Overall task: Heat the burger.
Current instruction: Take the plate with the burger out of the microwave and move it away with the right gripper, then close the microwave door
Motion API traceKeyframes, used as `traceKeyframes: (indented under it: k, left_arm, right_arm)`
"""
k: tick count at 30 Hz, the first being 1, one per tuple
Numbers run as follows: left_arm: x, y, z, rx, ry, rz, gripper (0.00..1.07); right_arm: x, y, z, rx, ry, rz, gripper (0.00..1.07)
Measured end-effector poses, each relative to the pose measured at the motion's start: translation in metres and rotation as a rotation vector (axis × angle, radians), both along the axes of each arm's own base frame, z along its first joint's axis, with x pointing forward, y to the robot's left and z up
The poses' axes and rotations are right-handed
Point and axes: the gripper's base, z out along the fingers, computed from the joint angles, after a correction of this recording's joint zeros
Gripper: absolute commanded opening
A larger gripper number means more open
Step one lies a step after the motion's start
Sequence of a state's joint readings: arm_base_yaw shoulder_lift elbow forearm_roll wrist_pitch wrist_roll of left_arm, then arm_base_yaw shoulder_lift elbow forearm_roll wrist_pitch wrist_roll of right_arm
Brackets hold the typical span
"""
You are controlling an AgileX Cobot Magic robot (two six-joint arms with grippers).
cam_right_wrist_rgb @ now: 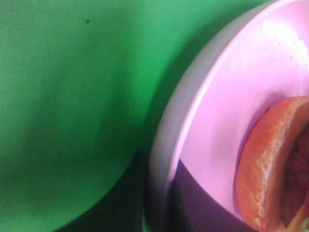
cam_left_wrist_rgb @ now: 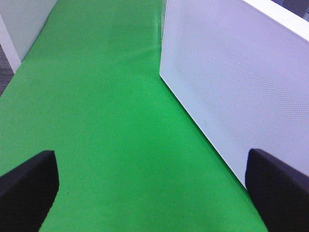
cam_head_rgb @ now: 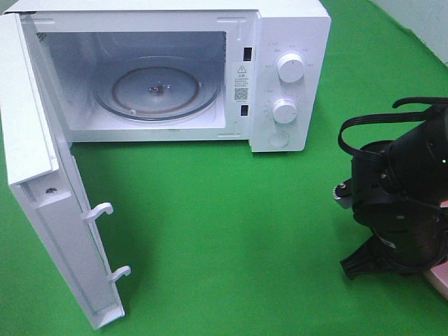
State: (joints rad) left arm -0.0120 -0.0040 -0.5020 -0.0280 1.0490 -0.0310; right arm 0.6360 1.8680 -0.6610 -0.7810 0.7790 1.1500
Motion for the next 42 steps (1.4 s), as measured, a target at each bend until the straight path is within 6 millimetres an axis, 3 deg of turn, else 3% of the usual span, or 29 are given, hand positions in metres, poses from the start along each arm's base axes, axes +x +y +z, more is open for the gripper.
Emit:
traceKeyframes:
  k: [7,11,14,20,21,22,23,24,26,28,33,35,38,42]
  left_arm:
    - [0.0,0.0,0.0,0.0,0.0,0.0,0.97]
    - [0.0,0.0,0.0,0.0,0.0,0.0,0.97]
    - [0.0,0.0,0.0,0.0,0.0,0.0,0.97]
    - [0.0,0.0,0.0,0.0,0.0,0.0,0.97]
    - [0.0,0.0,0.0,0.0,0.0,0.0,0.97]
    - [0.0,0.0,0.0,0.0,0.0,0.0,0.97]
    - [0.0,0.0,0.0,0.0,0.0,0.0,0.97]
    - [0.0,0.0,0.0,0.0,0.0,0.0,0.97]
    - [0.0,0.0,0.0,0.0,0.0,0.0,0.97]
    - [0.0,0.0,0.0,0.0,0.0,0.0,0.97]
    - [0.0,0.0,0.0,0.0,0.0,0.0,0.97]
    - [0.0,0.0,0.0,0.0,0.0,0.0,0.97]
    - [0.0,0.0,0.0,0.0,0.0,0.0,0.97]
    - [0.0,0.0,0.0,0.0,0.0,0.0,0.97]
  right_arm:
    - [0.005,0.003,0.001,-0.004,-0.004,0.0,0.23]
    - [0.008,0.008,0.012,0.013,0.026,0.007,0.38]
    - [0.007,0.01,0.019,0.042,0.042,0.013,0.42]
    - [-0.005,0.017,0.063,0.224,0.076,0.09,0.55]
    - [-0.005,0.017,0.063,0.224,0.076,0.09,0.55]
    - [-0.011,0.017,0.078,0.282,0.077,0.134,0.61]
    - [-0.011,0.017,0.078,0.282,0.077,0.134,0.61]
    - [-0.017,0.016,0.092,0.327,0.086,0.186,0.69]
    - [-0.021,0.016,0.1,0.352,0.082,0.212,0.72]
    - [-0.031,0.012,0.122,0.409,0.059,0.28,0.81]
    - [-0.048,0.003,0.149,0.466,0.016,0.352,0.8]
    - [-0.066,-0.008,0.173,0.516,-0.052,0.412,0.78]
    - [-0.07,-0.011,0.177,0.524,-0.066,0.424,0.77]
    - [-0.098,-0.031,0.205,0.586,-0.201,0.475,0.77]
